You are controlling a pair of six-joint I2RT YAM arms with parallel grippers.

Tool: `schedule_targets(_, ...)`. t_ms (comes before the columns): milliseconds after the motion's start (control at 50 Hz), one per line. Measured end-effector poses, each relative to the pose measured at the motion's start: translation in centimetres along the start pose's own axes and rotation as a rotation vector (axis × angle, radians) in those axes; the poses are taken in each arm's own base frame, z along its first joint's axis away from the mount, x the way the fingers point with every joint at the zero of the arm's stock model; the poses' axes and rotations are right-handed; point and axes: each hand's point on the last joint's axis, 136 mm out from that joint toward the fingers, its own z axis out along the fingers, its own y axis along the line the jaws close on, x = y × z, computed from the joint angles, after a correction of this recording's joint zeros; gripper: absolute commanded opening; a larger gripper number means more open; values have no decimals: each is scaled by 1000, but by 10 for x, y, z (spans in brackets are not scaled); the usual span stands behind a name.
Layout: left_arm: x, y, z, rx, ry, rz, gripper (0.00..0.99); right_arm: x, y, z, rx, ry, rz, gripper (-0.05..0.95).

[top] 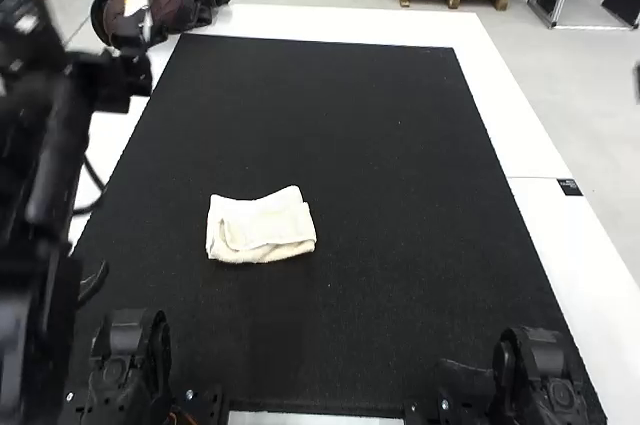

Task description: Fold the towel.

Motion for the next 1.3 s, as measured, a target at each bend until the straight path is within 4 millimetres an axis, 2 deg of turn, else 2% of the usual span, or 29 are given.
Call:
schedule_targets(60, -5, 5, -2, -25, -22, -7, 969, 2, -14, 0, 73, -3, -44, 913)
schedule_targets(120, 4, 8, 0, -51, 2, -15, 969, 8, -29, 0, 145, 4, -96, 913)
schedule_targets(200, 12, 12, 5, -76, -15, -28, 969, 30, -55, 2, 247, 34, -184, 913)
schedule_targets(280, 20, 13, 11, -93, -67, -29, 969, 77, -90, 2, 352, 113, -263, 913)
schedule_targets(380, 35, 13, 17, -108, -140, -7, 969, 145, -131, -8, 472, 218, -308, 913)
schedule_targets(480, 63, 8, 20, -99, -144, 11, 969, 192, -154, -20, 525, 254, -339, 913)
schedule_targets(560, 86, 2, 21, -74, -128, 15, 969, 210, -158, -25, 519, 237, -375, 913)
schedule_targets(660, 116, -4, 21, -49, -83, 17, 969, 221, -160, -30, 506, 195, -407, 913)
schedule_targets(740, 137, -6, 20, -47, -50, 19, 969, 241, -161, -37, 490, 213, -417, 913)
schedule_targets(840, 164, -8, 18, -43, 4, 20, 969, 283, -167, -51, 475, 351, -408, 913)
schedule_targets(900, 182, -10, 17, -38, 74, 23, 969, 300, -168, -57, 470, 425, -397, 913)
schedule_targets(1080, 227, -13, 9, -27, 260, -3, 969, 339, -171, -79, 472, 605, -340, 913)
schedule_targets(1220, 262, -16, -3, -24, 414, -33, 969, 373, -173, -108, 487, 784, -299, 913)
schedule_targets(1300, 270, -16, -7, -24, 449, -42, 969, 378, -171, -111, 478, 809, -290, 913)
